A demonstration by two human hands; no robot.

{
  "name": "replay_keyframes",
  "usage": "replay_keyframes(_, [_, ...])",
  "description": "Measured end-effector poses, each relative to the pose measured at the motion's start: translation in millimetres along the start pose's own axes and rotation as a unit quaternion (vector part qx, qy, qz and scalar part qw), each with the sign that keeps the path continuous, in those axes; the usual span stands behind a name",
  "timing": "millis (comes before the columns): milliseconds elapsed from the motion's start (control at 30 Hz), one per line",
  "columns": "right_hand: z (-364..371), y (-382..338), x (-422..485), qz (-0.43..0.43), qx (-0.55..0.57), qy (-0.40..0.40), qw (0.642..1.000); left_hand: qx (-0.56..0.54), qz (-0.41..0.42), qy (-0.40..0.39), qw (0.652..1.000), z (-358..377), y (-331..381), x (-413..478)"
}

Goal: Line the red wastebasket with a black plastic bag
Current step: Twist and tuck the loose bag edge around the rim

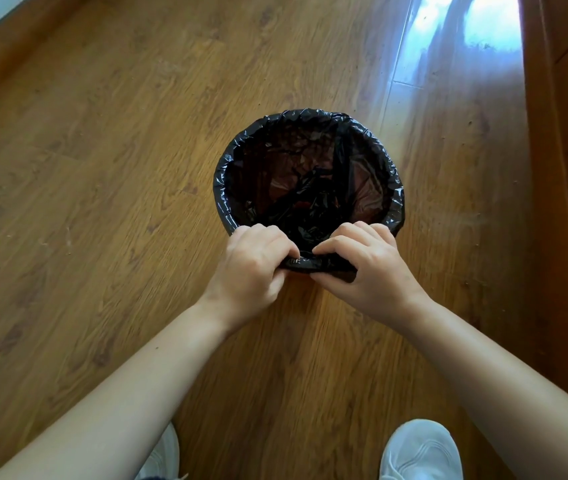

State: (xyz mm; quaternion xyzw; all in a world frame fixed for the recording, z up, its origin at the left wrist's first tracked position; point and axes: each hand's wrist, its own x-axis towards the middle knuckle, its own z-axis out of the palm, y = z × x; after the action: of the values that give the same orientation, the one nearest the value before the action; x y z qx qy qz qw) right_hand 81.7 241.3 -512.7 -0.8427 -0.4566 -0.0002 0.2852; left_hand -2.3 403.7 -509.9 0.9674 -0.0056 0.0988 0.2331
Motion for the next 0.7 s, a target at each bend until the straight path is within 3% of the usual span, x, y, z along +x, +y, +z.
replay_keyframes(333, [-9, 13, -2, 0.022, 0.019, -0.026, 0.999, 0.000, 0.002, -0.012, 1.000, -4, 1, -1])
replay_keyframes(700, [-2, 2, -1, 0.022, 0.012, 0.010, 1.000, -0.012, 0.003, -0.002, 1.000, 1, 6, 3])
